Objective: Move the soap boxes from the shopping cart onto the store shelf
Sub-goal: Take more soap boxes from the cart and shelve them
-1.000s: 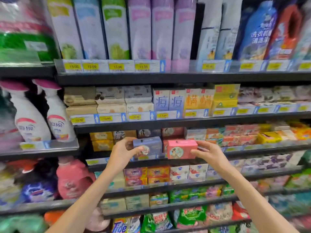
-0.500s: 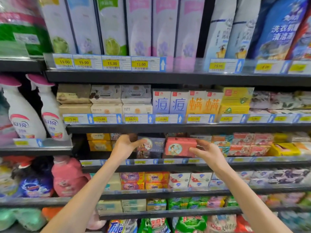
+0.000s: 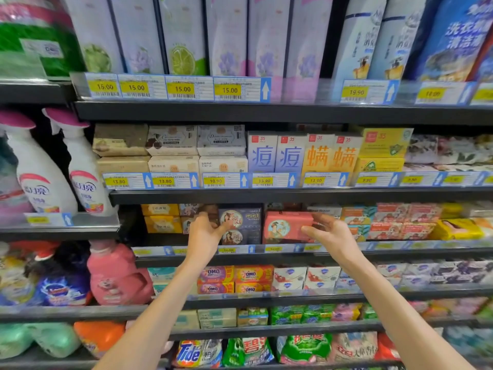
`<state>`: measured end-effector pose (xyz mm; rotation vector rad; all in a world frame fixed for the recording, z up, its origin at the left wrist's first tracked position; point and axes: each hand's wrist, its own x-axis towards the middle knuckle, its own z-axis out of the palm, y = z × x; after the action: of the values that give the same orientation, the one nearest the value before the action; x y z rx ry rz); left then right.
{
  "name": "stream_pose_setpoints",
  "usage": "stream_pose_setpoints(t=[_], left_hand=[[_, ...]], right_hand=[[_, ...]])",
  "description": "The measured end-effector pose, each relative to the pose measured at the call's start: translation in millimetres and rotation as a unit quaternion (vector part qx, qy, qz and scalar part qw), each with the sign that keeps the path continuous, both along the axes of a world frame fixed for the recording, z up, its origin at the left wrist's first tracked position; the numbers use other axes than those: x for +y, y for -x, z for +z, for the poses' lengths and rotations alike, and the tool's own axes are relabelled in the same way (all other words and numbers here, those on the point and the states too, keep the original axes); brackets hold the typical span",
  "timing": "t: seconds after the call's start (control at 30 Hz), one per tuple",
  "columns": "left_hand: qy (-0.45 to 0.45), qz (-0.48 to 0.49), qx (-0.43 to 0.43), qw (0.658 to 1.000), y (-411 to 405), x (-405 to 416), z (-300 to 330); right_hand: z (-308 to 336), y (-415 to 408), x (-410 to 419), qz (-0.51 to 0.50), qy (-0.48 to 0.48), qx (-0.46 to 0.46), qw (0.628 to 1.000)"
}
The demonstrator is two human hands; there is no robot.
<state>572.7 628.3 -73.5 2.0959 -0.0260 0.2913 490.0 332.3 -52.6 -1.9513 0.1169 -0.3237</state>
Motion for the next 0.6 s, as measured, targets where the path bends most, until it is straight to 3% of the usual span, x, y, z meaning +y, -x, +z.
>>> stream_pose_setpoints(t=[0.17, 0.47, 0.6], left_hand=[[-0.02, 0.019, -0.043, 0.999, 5, -7, -3], [-0.012, 0.02, -0.071, 0.997, 7, -6, -3], [-0.008, 0.026, -0.073, 0.997, 6, -7, -4]], right_hand=[[1, -7, 11, -0.045, -0.009, -0.036, 0.998], [-13, -3, 42, -0.163, 0.085, -0.116, 0.976], [-16, -11, 47, -0.217, 0.122, -0.109, 0.962]])
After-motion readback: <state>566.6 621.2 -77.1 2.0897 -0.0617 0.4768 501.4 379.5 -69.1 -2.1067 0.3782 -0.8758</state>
